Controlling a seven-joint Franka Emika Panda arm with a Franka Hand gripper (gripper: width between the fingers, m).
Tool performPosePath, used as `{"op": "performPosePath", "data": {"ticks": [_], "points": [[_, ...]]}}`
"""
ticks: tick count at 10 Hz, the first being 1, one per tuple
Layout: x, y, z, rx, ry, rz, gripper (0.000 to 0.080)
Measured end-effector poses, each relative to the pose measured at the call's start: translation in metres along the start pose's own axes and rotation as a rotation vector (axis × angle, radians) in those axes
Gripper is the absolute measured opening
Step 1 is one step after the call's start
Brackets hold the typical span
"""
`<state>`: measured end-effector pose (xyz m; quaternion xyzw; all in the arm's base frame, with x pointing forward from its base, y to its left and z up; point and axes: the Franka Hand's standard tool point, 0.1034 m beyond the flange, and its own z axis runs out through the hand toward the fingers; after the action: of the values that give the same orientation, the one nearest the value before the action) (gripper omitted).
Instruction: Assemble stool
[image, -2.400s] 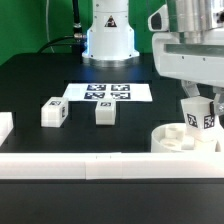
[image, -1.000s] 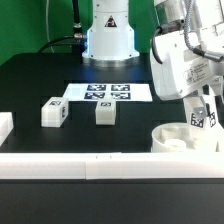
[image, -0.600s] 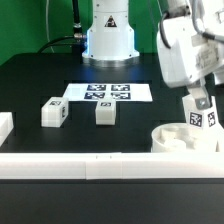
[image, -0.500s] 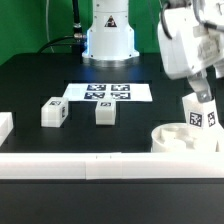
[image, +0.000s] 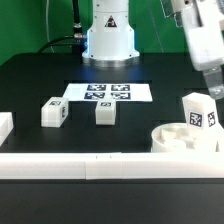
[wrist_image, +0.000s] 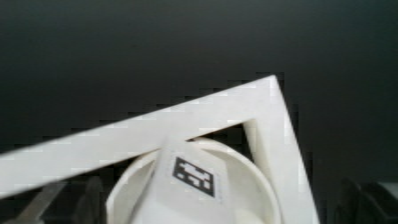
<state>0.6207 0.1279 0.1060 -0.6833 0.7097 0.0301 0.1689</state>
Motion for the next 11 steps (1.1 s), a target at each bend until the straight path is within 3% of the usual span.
{"op": "performPosePath", "data": {"ticks": [3, 7, 8, 9, 11], "points": [[-0.003, -0.012, -0.011, -0.014, -0.004, -0.385, 0.0649], [-0.002, -0.011, -0.009, -0.017, -0.004, -0.644, 0.0649], [-0.003, -0.009, -0.009, -0.040, 0.000, -0.766, 0.0649], [-0.008, -0.009, -0.010, -0.092, 0.008, -0.942, 0.0649], [-0.017, -0.013, -0.012, -0.141, -0.001, -1.155, 0.0649]]}}
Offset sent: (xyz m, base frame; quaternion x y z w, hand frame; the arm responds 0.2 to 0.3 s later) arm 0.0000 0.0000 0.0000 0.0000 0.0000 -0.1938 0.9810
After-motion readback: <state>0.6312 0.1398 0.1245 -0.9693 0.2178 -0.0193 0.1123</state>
